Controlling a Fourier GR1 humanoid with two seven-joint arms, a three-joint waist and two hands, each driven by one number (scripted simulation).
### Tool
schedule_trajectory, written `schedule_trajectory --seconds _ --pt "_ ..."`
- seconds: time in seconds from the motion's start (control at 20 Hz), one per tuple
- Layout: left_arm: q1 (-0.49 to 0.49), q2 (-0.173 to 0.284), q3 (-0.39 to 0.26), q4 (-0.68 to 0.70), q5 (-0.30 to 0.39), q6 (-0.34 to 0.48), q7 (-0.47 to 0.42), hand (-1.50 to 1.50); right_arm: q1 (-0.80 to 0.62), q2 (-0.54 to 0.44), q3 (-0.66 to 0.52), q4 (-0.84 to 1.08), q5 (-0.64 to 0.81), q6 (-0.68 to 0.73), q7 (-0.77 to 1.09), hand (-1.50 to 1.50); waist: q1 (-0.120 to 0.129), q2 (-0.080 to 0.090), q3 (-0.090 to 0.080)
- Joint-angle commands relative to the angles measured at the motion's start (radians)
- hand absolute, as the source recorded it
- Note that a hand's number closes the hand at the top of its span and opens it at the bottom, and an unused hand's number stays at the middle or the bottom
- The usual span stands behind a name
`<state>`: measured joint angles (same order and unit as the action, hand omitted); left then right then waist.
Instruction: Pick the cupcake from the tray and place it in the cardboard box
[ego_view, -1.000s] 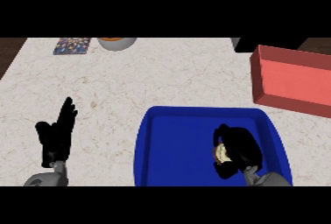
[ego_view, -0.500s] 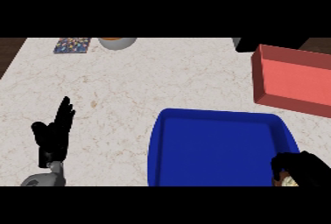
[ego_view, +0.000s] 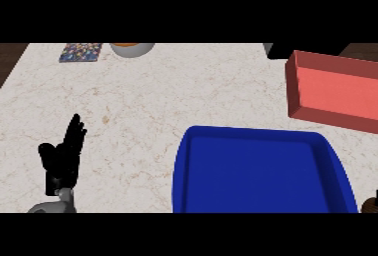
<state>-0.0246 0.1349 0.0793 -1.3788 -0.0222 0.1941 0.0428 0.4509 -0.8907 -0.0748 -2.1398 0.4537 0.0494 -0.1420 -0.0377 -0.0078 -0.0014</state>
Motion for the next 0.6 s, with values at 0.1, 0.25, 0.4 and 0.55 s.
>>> schedule_trajectory --seconds 0.1,0.25,0.4,0.55 --pt "-0.017 0.001 0.007 0.046 -0.001 -0.012 -0.035 0.0 0.055 0.008 -0.319 -0.118 -0.249 0.106 0.021 1.5 0.008 0.003 0.0" --pt "-0.026 0.0 0.007 0.031 0.016 -0.028 -0.012 0.0 0.017 -0.026 -0.495 -0.041 -0.338 0.187 0.009 1.5 0.016 0.003 0.001" --pt "-0.083 0.038 0.048 0.111 0.027 -0.054 -0.046 0.0 -0.068 -0.002 -0.492 0.037 -0.281 0.198 0.003 1.5 0.029 0.008 0.001" --pt "-0.054 0.015 0.015 0.056 0.013 -0.043 -0.008 0.0 -0.185 -0.028 -0.517 0.109 -0.311 0.223 0.049 1.5 0.043 0.008 0.001"
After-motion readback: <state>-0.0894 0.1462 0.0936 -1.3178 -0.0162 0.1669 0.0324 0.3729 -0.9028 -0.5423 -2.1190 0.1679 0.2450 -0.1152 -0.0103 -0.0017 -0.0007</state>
